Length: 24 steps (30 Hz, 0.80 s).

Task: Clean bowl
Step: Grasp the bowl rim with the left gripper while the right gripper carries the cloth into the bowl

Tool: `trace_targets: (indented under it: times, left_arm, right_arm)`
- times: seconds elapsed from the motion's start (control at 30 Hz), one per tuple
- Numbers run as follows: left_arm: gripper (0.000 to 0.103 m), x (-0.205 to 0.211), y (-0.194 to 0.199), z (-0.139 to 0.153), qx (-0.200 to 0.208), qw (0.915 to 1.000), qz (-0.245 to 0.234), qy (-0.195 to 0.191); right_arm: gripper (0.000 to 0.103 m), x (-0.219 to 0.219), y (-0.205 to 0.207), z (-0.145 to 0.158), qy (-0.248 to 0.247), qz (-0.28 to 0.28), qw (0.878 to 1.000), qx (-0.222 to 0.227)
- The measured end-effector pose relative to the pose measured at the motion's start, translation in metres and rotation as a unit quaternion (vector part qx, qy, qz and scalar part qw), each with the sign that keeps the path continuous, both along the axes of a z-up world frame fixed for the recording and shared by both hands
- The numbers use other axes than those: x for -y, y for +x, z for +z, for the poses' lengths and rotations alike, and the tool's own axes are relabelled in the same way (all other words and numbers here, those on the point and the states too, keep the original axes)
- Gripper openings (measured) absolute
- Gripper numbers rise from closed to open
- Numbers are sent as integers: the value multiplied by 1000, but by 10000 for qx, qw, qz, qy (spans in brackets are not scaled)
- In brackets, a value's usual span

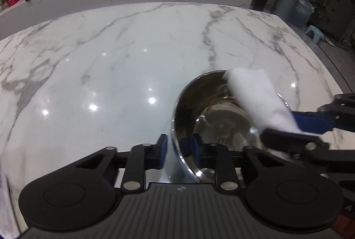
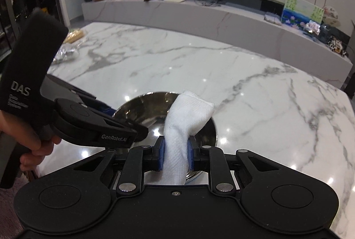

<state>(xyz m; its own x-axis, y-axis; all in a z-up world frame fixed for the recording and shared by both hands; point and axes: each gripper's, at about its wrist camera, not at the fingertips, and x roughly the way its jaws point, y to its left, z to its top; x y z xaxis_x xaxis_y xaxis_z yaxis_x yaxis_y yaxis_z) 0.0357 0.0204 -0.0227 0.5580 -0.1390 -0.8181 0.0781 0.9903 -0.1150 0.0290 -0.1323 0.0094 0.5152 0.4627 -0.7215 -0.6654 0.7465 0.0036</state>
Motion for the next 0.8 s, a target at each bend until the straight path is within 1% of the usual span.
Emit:
trace_targets:
  times: [0.23,0.4,0.5,0.6,0.67,0.73,0.8]
  left_arm:
    - [14,6,-3,4,192,9997,-132,57]
    - [13,14,-5,9,386,9989,-235,147]
    - [12,19,-6,10,452,9982,-314,249]
    - [12,22,-7,11,500,9976,-384,297]
    - [12,22,-6,10,501,9975,-384,316]
    - [12,23,-5,10,498,9975,-378,318]
    - [12,23,-6,11,504,9975,-377,329]
  right_arm:
    - [19,5,0,-11,-123,72,9996,-247]
    - [21,3,-7,-13,-262,198,9991,-284]
    - [25,1,-13,-13,-435,232,9987,-132]
    - [34,3,-15,-10,-552,154,9984,13]
    - [43,4,-18,-8,-633,150,9978,134]
    - [45,4,-21,-5,-721,197,9968,271]
    - [45,4,-22,-3,-748,234,9965,304]
